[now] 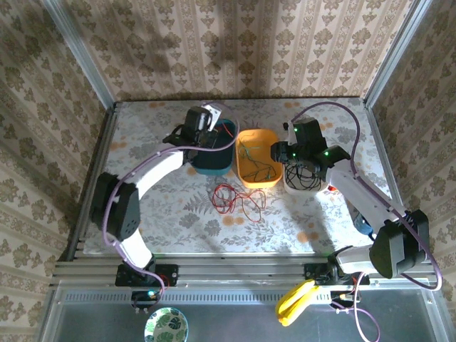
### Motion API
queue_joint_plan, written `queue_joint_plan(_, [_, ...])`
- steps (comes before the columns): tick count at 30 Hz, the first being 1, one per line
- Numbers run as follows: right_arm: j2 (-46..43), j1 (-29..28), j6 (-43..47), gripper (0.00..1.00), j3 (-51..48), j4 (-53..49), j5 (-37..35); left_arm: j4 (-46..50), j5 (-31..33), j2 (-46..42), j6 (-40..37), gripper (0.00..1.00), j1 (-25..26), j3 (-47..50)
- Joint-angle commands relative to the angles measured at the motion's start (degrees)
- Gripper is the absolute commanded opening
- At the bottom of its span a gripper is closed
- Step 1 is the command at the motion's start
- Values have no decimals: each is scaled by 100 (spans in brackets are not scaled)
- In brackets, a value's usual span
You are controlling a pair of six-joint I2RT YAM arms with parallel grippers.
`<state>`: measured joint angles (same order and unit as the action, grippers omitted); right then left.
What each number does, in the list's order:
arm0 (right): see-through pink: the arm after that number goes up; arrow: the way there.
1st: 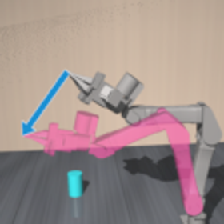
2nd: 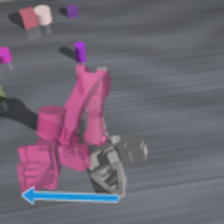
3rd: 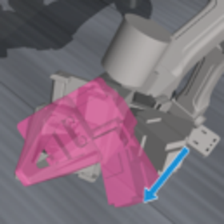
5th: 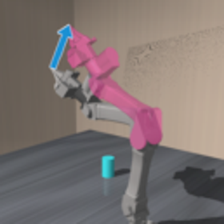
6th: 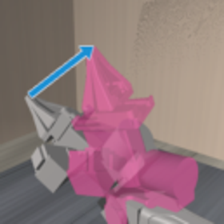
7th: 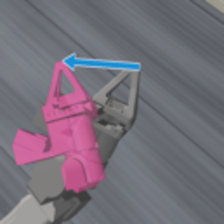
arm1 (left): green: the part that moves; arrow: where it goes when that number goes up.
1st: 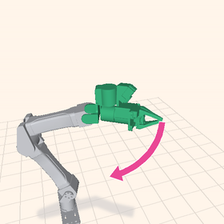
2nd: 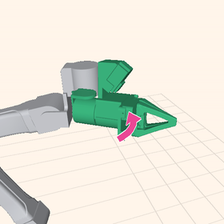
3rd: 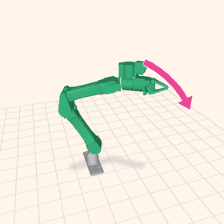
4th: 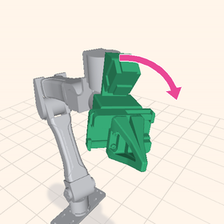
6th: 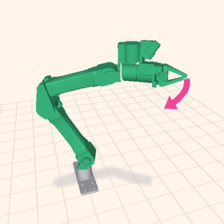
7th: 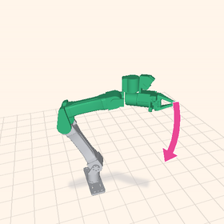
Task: Untangle the cables
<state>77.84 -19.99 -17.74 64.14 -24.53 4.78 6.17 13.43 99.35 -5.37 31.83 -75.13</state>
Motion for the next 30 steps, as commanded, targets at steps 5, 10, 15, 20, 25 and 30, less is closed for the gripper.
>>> queue_joint_plan(5, [-109, 0, 250, 44, 19, -272, 390, -184, -16, -13, 298, 84, 183, -70])
queue_joint_plan(10, [-136, -69, 240, 44, -228, -254, 499, -55, -997, -899, -82, 89, 596, 954])
queue_joint_plan(15, [-188, -240, 549, 44, -454, -268, 1366, 523, -1878, -1475, 225, 88, 1138, 1900])
queue_joint_plan(20, [223, -1697, 1586, 46, -538, -800, 1457, -330, -865, -1881, 1503, 88, 1287, 3031])
queue_joint_plan(25, [1555, -2442, 1976, 48, -59, -1520, 743, -455, 677, -2201, 2203, 89, 1240, 3400])
queue_joint_plan(30, [2494, -2497, 2169, 48, 398, -1804, 394, -193, 1198, -2389, 2175, 91, 1111, 3400])
